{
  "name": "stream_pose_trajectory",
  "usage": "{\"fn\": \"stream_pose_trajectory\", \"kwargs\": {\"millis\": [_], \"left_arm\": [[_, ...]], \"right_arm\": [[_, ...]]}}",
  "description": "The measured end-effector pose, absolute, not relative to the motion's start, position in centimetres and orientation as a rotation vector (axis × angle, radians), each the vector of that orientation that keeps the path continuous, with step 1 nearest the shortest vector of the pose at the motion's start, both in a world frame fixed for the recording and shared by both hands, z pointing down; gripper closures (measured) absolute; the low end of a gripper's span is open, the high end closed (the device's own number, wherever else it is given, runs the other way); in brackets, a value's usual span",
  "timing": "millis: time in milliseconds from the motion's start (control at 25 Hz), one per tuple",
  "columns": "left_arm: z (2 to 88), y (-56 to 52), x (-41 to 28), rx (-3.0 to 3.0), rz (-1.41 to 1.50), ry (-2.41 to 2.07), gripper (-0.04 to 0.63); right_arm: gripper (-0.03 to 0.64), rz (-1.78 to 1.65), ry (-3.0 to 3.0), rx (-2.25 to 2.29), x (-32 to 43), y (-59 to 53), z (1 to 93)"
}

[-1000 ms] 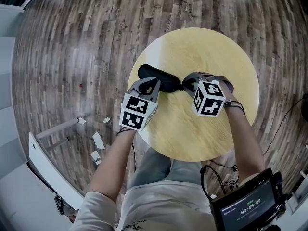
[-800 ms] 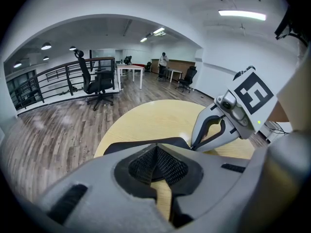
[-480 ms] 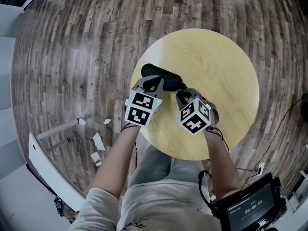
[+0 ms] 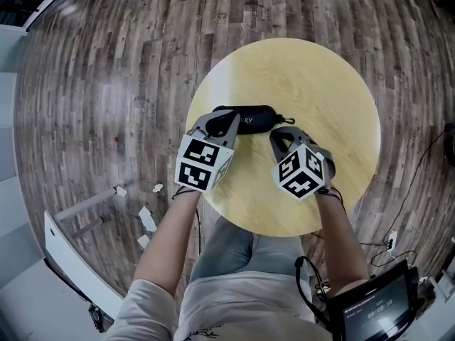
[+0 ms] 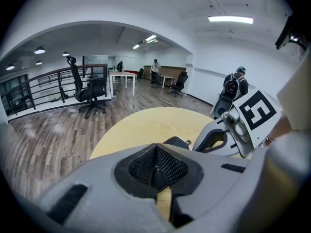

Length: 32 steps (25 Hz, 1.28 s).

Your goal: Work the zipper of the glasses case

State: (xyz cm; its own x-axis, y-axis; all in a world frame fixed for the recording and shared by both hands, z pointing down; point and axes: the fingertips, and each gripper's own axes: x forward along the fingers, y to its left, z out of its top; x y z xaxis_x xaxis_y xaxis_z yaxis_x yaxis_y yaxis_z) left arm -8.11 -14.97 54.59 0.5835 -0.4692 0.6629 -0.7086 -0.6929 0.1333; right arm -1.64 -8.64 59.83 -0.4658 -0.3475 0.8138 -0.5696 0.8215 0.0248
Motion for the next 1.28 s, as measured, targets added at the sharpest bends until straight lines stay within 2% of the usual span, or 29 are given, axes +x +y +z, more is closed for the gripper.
{"fn": "stream_pose_trajectory", "kwargs": {"millis": [240, 440, 960, 1120, 1280], "left_arm": [[55.6, -14.0, -4.4, 2.498, 0.96, -0.796, 0.588], [56.4, -13.2, -2.6, 2.516, 0.996, -0.736, 0.589], [56.7, -13.6, -2.9, 2.482, 0.987, -0.751, 0.589], [56.6, -13.7, -2.9, 2.481, 0.989, -0.757, 0.589], [56.5, -13.3, -2.6, 2.499, 0.996, -0.757, 0.589]], "right_arm": [[0.617, 0.179, -2.015, 0.666, 4.8, -11.1, 60.3], [0.617, 0.204, -2.015, 0.665, 6.3, -12.1, 60.4], [0.617, 0.542, -2.14, 0.838, -1.3, -7.6, 59.8], [0.617, 0.555, -2.176, 0.8, -4.1, -6.8, 59.9], [0.617, 0.519, -2.171, 0.769, -3.5, -6.6, 59.8]]}}
